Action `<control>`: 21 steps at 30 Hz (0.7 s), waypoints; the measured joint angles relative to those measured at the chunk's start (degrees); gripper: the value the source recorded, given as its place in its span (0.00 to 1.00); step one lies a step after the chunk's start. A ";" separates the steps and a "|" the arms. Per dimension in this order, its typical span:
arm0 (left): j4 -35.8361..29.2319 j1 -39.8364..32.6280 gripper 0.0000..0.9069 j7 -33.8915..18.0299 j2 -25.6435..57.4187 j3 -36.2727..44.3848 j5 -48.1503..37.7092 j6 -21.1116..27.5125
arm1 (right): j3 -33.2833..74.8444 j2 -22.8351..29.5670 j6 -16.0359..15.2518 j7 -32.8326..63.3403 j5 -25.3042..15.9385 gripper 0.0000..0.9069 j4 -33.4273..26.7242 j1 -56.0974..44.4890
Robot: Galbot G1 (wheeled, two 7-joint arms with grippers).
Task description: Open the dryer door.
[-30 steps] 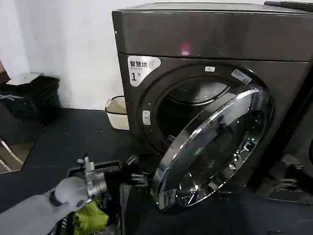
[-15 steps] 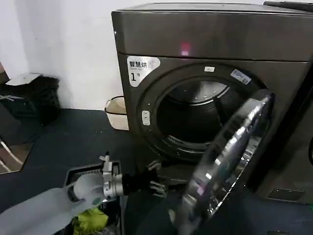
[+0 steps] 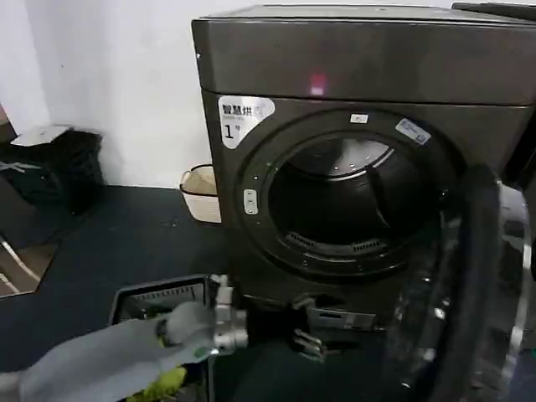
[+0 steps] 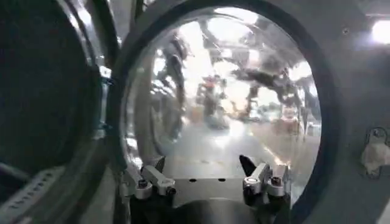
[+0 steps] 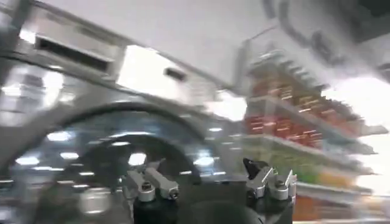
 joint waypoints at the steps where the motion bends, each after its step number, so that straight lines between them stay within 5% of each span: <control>1: 0.40 -0.54 1.00 -0.18 -1.08 0.68 -0.19 -0.07 | 0.89 0.04 -0.11 0.92 -0.36 1.00 -0.26 -0.36; 21: 12.56 -8.49 1.00 -5.05 -23.64 7.65 -2.16 -0.73 | 9.90 1.39 -1.21 2.20 -2.16 1.00 -1.91 -3.62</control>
